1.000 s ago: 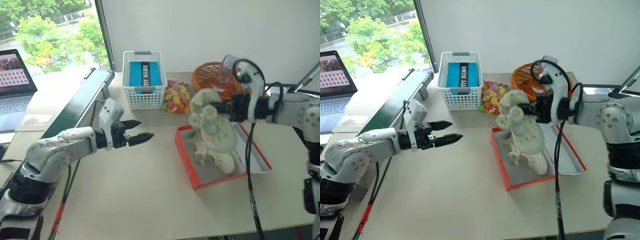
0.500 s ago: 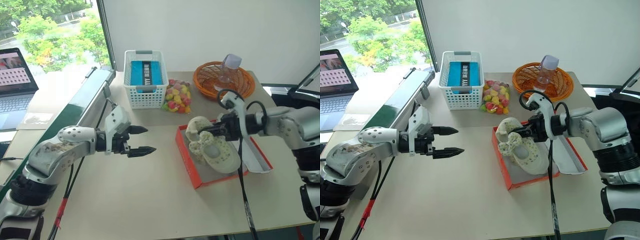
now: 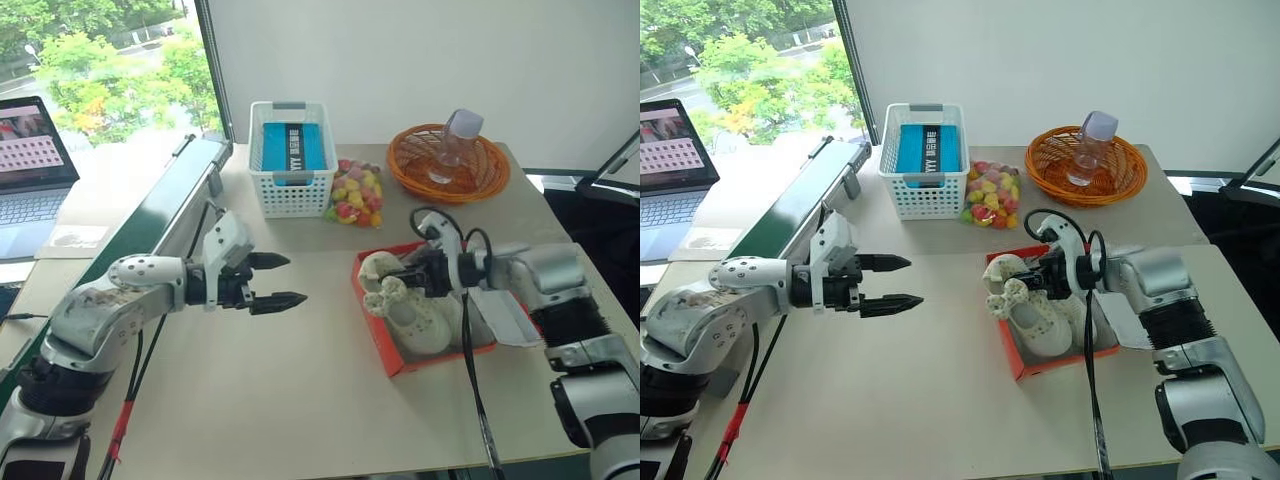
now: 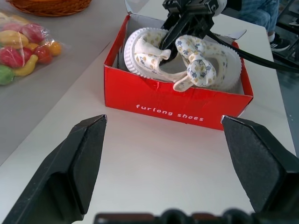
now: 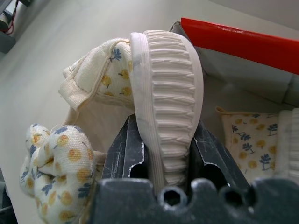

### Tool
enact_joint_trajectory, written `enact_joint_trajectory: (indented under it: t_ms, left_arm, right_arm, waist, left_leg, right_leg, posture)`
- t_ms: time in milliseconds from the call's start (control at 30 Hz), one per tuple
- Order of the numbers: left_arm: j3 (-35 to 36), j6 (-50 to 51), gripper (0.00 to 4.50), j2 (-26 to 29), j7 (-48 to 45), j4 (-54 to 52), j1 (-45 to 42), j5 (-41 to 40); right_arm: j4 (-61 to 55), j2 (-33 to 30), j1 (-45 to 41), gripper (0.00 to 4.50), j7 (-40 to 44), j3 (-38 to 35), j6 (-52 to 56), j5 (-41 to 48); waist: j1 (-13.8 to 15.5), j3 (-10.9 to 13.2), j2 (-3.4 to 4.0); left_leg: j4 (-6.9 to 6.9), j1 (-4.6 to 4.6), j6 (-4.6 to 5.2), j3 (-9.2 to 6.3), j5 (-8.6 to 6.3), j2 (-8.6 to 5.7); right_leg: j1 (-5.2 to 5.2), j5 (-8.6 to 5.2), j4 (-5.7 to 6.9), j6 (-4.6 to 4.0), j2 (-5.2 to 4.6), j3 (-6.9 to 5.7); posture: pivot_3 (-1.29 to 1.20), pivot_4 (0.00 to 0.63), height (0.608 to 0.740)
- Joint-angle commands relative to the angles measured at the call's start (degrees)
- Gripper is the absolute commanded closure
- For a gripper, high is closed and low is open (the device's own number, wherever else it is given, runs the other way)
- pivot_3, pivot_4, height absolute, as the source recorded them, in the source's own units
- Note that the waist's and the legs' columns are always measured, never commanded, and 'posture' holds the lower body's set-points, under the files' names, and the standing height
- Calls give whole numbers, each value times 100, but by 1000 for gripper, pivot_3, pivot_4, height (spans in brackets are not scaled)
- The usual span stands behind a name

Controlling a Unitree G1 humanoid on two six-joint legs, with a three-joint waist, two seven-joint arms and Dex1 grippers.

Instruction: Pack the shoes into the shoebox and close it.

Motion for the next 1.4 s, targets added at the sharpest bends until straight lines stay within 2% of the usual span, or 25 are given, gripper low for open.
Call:
enact_joint_trajectory:
  t_ms: [33, 333, 533, 667, 833, 1133, 1233, 1400]
  left_arm:
    - [210, 3, 305, 5, -53, -100, -57, 49]
    - [170, -58, 305, -151, 3, -83, -27, 222]
    - [157, -77, 305, -254, 4, -129, -5, 336]
    - [165, -59, 305, -276, -1, -197, 29, 377]
    - [129, -40, 305, -290, 21, -260, 23, 400]
    - [30, -24, 305, -341, -67, -174, -152, 434]
    - [-29, -52, 305, -377, -117, -96, -236, 493]
    - [-48, -67, 305, -432, -179, -52, -271, 575]
  right_arm:
    - [327, -83, 76, 3933, 255, 287, -528, -646]
    - [-53, -190, 588, 3933, 608, 778, -698, -1338]
    - [-501, -148, 959, 3933, 266, 1287, -729, -2077]
    - [-587, -163, 1198, 3933, 41, 1625, -883, -2618]
    - [-712, -36, 1296, 3933, -369, 1858, -852, -3200]
    - [-899, -203, 1269, 3933, -794, 2345, -1429, -4410]
    - [-942, -184, 1251, 3933, -948, 2379, -1593, -4711]
    - [-1094, 444, 1522, 3933, -879, 1374, -1129, -3809]
  waist:
    - [0, 0, 0]
    - [35, -3, -3]
    - [46, -10, -10]
    - [91, -43, -46]
    - [160, -85, -90]
    - [162, -148, -131]
    - [161, -158, -137]
    - [142, -175, -156]
  left_leg:
    - [0, 4, 0, 0, 0, 0]
    - [-3, 78, 1, 0, -4, 0]
    - [-3, 114, -2, -3, -8, 0]
    - [-4, 138, -3, -7, -14, 1]
    - [-3, 161, -5, -7, -16, 1]
    - [-2, 207, -52, 0, -43, 2]
    - [-2, 210, -53, 4, -43, 0]
    - [-2, 215, -52, 23, -43, 0]
  right_leg:
    - [4, 0, 0, 0, 0, 0]
    - [82, -9, -7, 3, -2, -4]
    - [119, -19, -6, -2, -3, -8]
    - [144, -34, -6, -7, -5, -14]
    - [162, -59, -7, -44, -8, -15]
    - [172, -75, -10, -24, -20, -15]
    - [172, -72, -12, -29, -29, -15]
    - [171, -71, -11, -30, -66, -32]
  posture:
    - [0, 150, 740]
    - [0, 150, 740]
    - [0, 150, 740]
    - [0, 150, 740]
    - [0, 150, 740]
    - [0, 150, 740]
    - [0, 150, 740]
    - [0, 150, 740]
